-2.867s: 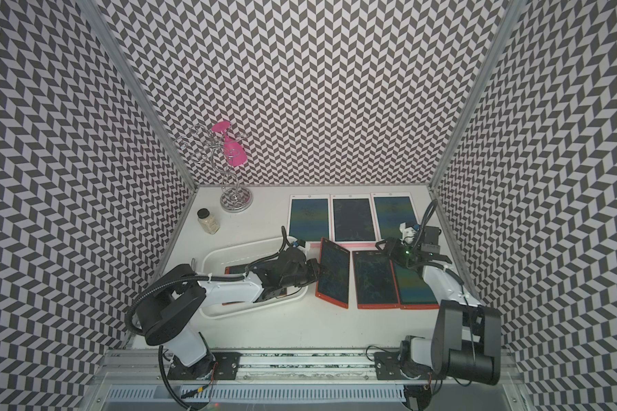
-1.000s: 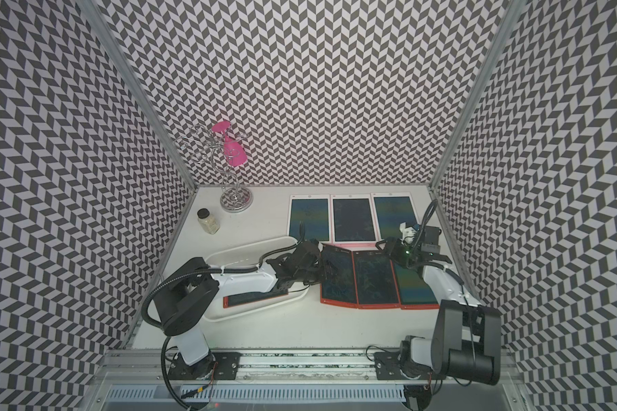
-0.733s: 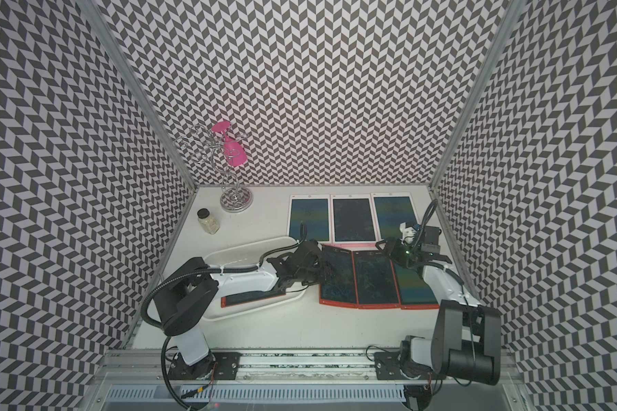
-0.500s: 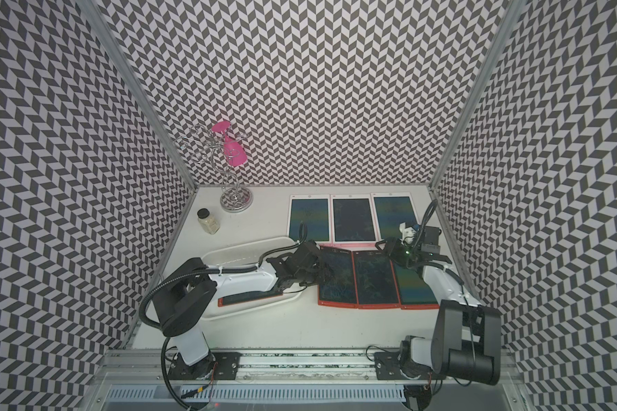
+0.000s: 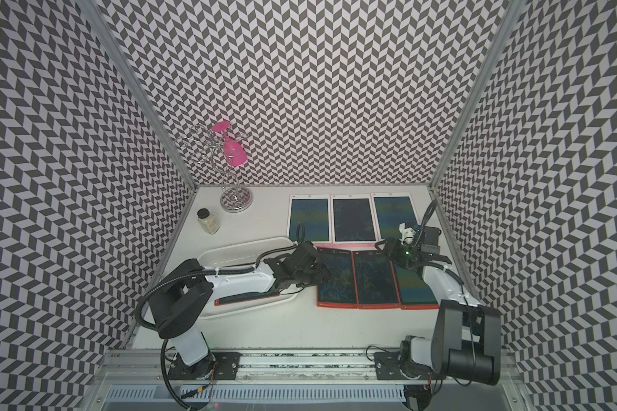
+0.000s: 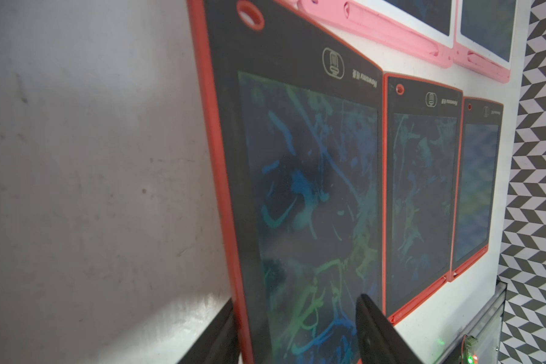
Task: Take out the writing tablet from the storage box
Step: Place the writing tablet at the center of the board.
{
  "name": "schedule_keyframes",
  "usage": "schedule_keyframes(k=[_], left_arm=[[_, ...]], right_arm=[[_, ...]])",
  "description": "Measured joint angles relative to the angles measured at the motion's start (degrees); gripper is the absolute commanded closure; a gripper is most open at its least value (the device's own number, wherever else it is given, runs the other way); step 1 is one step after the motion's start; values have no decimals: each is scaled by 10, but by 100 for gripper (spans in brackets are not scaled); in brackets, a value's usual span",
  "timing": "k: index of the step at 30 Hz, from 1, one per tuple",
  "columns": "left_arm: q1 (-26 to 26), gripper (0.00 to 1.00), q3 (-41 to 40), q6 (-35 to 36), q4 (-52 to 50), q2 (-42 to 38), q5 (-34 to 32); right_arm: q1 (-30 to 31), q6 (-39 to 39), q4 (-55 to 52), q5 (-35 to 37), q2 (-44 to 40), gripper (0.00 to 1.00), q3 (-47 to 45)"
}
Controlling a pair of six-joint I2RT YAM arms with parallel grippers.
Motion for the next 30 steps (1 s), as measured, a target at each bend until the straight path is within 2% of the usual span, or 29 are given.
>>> schedule_keyframes(k=[14,21,25,30], left_arm=[[7,42,-10,15,-39,-22,-16],[-6,42,-2,34,-62,-70,-26],[-13,42,11,43,-76,-103,-37],[-6,41,9,52,-89,-173,-58]], right_arm=[[0,-2,4,-4,0,44,-1],[15,-6,9,-10,0,45,-5],[58,-3,9,-4,0,45,-4],[159,19,7,28,5,45,18]])
